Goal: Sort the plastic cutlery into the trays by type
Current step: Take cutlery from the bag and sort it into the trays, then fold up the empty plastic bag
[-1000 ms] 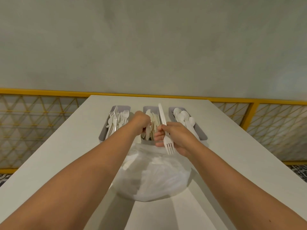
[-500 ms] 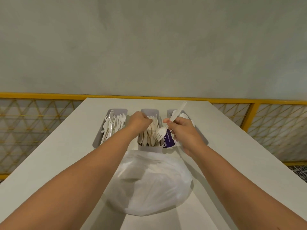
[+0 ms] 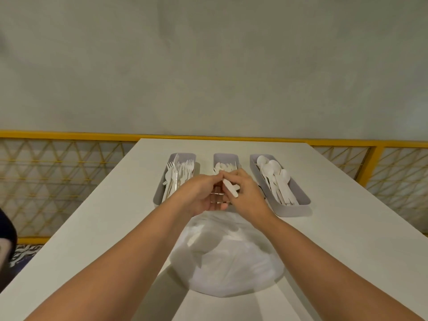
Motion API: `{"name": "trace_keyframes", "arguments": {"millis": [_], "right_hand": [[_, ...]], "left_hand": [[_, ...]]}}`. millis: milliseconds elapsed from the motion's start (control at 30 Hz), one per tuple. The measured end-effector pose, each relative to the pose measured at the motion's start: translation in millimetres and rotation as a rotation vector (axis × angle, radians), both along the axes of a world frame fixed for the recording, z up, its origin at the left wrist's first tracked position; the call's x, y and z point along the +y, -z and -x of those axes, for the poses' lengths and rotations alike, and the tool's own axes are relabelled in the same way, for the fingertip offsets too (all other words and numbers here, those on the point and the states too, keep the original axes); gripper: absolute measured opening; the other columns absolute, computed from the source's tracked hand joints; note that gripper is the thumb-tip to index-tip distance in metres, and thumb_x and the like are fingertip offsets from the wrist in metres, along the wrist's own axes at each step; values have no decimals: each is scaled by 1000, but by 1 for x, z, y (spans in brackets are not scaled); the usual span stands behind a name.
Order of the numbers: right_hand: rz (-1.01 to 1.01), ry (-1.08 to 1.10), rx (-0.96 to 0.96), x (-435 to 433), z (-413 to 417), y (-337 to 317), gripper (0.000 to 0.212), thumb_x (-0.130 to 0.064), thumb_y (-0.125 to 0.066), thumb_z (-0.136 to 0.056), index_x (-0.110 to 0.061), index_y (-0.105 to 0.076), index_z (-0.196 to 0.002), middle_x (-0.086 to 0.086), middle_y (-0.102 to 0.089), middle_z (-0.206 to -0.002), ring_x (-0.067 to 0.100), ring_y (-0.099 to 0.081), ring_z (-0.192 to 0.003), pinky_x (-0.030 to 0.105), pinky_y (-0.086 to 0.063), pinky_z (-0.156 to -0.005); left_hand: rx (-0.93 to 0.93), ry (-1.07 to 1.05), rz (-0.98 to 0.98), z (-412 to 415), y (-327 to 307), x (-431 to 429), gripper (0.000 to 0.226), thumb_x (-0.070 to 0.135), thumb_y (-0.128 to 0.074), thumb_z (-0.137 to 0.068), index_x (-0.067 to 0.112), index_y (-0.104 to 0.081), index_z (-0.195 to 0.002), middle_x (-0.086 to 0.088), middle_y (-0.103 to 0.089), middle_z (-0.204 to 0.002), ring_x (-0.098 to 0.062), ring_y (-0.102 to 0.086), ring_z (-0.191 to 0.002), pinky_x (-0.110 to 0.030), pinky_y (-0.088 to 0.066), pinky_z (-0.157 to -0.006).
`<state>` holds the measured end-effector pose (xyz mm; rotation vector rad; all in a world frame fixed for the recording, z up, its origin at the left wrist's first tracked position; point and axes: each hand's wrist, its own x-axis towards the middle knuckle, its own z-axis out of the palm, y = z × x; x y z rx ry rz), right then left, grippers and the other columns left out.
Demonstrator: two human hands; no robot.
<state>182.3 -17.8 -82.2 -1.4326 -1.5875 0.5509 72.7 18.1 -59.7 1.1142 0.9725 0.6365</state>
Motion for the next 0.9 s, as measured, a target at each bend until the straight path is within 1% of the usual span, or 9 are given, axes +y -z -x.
{"name": "trace_keyframes", "arguments": {"millis": [133,233,333,400,467,533,633,800,900], "right_hand": [[74,-51,-151,2,4,1,47,1,-44,-95,-13,-44,-140,0,-40,-110,19,-42,-113,18,-36,-99],[168,-138,-164,1,7,-4,61,10,-38,-92,-17,-29,-147,1,-34,-119,16,-37,-117,17,-31,-100],[217,-179,-145,-2,9,-5,66,7,-34,-94,-28,-21,-149,-4,-33,-120,10,-38,-110,17,-32,-91],[214,-156,-130,-2,8,-2,61,4,-34,-96,-28,-25,-147,-2,-37,-119,11,-40,-105,17,-35,-86],[211,-140,-124,-3,5,1,54,2,-36,-96,-25,-34,-143,0,-40,-117,13,-42,-103,13,-39,-79],[213,-132,-132,-4,3,1,47,1,-38,-97,-22,-43,-137,-1,-41,-115,12,-44,-101,7,-40,-70],[208,-135,-135,-5,1,0,39,-1,-42,-96,-18,-52,-129,-1,-42,-111,11,-45,-99,-1,-39,-63],[214,-130,-168,-9,-3,-5,32,-8,-48,-96,-18,-57,-124,3,-45,-117,9,-47,-97,0,-40,-62],[208,-106,-173,-13,-11,-9,29,-10,-53,-94,-20,-59,-121,0,-47,-112,9,-49,-91,6,-39,-69]], "left_hand": [[-16,-31,40,5,-1,5,27,17,-37,-101,6,-56,-86,-5,-54,-74,-18,-53,-67,-29,-46,-63],[-9,-82,-9,13,-2,12,20,8,-39,-99,4,-58,-94,-5,-59,-72,-15,-55,-62,-24,-48,-53],[93,-243,-198,26,-5,26,15,0,-43,-96,1,-58,-93,-7,-64,-68,-10,-56,-53,-19,-46,-47],[258,-371,-367,37,-3,41,13,-2,-48,-92,2,-60,-94,-13,-63,-83,-14,-63,-64,-27,-53,-60],[469,-466,-453,44,6,58,17,-2,-52,-89,1,-64,-101,-15,-62,-97,-25,-64,-87,-37,-56,-83],[618,-485,-502,46,15,68,21,-2,-56,-87,0,-63,-107,-16,-62,-107,-31,-62,-100,-40,-53,-91],[745,-446,-595,43,27,68,21,1,-62,-85,0,-65,-106,-14,-61,-111,-29,-59,-104,-25,-46,-83],[844,-395,-724,37,40,64,23,-8,-55,-82,11,-62,-71,-11,-56,-80,-27,-57,-74,-29,-47,-67],[876,-404,-855,39,39,57,10,8,-63,-85,7,-71,-91,-9,-63,-94,-27,-61,-86,-28,-47,-73]]}}
